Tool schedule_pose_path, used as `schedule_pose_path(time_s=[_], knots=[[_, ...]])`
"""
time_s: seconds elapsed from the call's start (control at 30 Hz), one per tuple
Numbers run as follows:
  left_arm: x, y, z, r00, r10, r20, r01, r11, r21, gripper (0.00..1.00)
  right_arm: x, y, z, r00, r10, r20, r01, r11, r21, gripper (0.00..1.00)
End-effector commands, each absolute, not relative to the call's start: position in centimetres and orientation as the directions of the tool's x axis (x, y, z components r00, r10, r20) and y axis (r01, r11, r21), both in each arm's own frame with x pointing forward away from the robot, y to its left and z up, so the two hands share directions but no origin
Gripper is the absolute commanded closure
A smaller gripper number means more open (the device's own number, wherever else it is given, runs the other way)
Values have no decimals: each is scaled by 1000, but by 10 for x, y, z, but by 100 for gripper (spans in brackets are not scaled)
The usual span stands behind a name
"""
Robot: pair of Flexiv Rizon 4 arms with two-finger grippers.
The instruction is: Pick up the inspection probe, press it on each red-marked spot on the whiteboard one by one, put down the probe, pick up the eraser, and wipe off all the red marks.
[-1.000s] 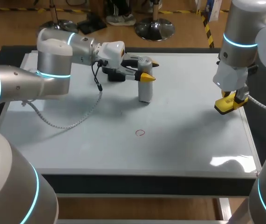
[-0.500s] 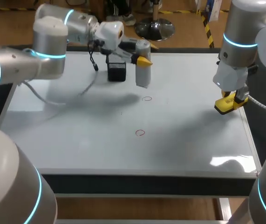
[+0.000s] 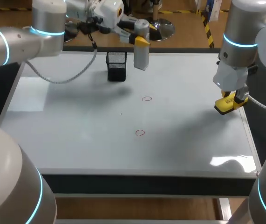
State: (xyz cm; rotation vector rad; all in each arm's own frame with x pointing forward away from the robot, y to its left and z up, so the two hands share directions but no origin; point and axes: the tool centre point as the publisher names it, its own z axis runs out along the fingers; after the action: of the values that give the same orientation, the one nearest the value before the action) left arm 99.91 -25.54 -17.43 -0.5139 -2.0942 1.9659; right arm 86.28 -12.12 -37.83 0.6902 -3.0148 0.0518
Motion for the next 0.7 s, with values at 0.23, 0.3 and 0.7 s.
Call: schedule_pose_path(time_s=[0.23,0.3,0.7], knots=[[1038,-253,-168,-821,568,-55,105,56,-993,100,864,-121,-378,-899,-435,58,-436,899,-23,100],[1043,-253,-169,-811,582,-53,104,55,-993,100,864,-121,-378,-899,-435,58,-436,899,-23,100],[1082,-252,-171,-775,630,-49,89,31,-996,100,864,-121,-378,-899,-435,58,-436,899,-23,100]])
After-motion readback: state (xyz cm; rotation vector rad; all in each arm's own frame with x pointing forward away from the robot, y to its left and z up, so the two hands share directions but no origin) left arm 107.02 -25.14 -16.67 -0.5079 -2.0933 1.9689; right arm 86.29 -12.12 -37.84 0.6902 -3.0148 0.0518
